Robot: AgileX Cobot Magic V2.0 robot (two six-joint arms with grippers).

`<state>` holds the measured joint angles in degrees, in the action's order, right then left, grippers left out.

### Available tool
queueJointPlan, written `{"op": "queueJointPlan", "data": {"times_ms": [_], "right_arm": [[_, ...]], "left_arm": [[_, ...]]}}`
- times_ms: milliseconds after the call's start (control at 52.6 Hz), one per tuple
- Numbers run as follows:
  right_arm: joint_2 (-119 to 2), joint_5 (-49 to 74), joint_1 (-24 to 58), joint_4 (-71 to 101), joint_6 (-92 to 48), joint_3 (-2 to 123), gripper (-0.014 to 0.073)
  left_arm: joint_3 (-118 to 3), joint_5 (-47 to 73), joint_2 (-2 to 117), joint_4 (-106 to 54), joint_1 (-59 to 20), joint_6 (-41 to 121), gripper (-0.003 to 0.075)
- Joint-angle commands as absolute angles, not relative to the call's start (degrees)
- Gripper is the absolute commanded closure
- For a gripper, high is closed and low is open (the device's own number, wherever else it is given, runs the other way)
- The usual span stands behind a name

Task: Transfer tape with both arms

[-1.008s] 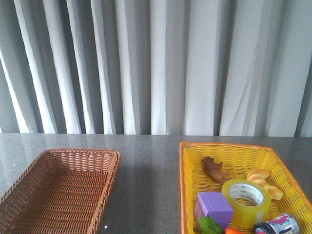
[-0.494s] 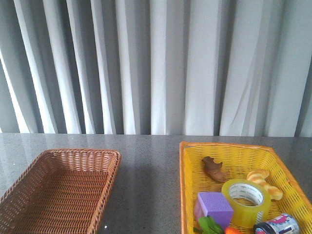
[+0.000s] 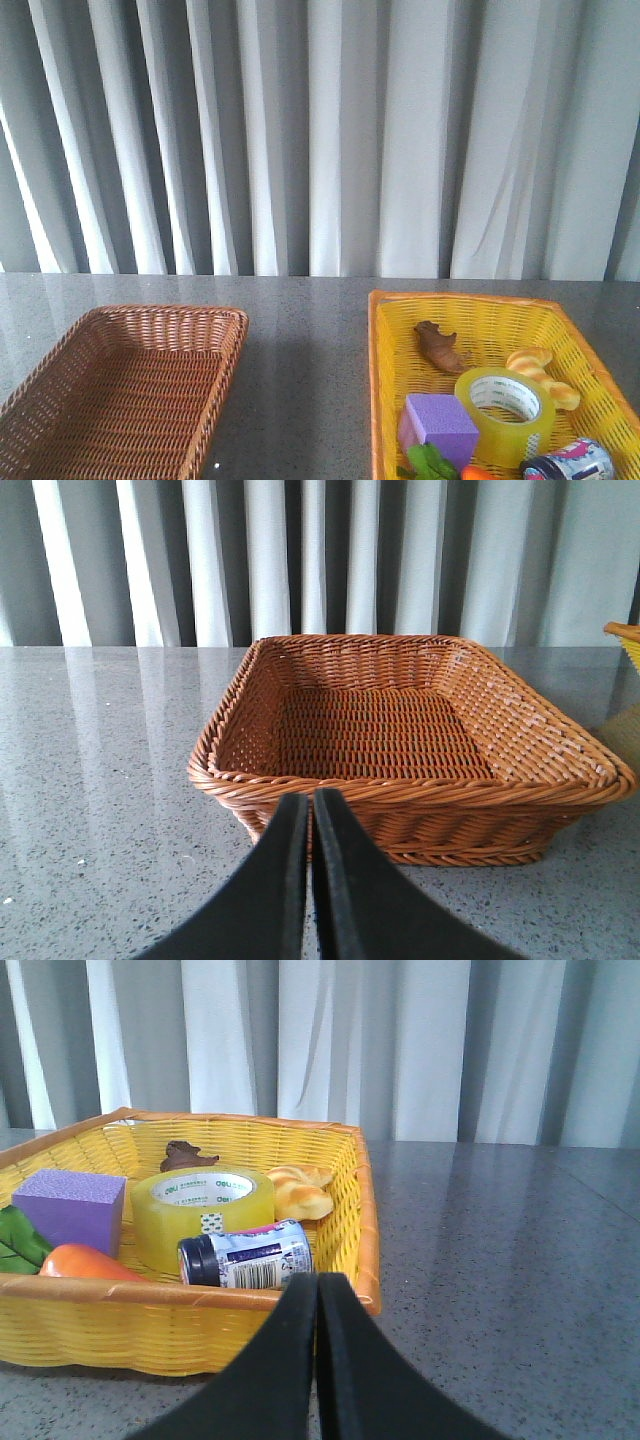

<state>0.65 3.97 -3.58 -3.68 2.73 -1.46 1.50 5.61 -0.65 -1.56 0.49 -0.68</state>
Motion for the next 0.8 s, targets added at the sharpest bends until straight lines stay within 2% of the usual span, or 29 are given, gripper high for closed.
{"op": "queueJointPlan", "data": {"times_ms": [0, 152, 342, 532, 685, 780], "right_arm": [[1.48, -0.67, -4.01, -3.87, 2.73, -1.90, 0.0602], [1.35, -7.66, -4.01, -5.33, 2.31, -1.90, 0.0602], [-1.29, -33.70, -4.01, -5.65, 2.57, -0.48, 0.0602], [-15.18, -28.00, -4.01, -15.59, 2.82, 15.67, 0.0602], [-29.15, -23.54, -3.82, -16.57, 9.48, 31.59, 0.0602], [-36.12, -13.95, -3.82, -16.57, 16.23, 41.30, 0.0602]], "left_arm": [[0.18, 1.27, -1.62, -2.17, 0.51, -0.81, 0.0727], [0.18, -3.80, -1.62, -2.16, 0.51, -0.70, 0.0727], [-2.54, -16.51, -1.48, -2.25, 0.46, -5.50, 0.0727], [-13.61, -21.65, 5.30, -2.11, 0.46, 0.00, 0.0727], [-27.25, -14.86, 18.45, -2.11, 0.41, 2.91, 0.0727], [-36.28, -8.84, 26.19, -2.05, -1.13, 5.46, 0.0727]]}}
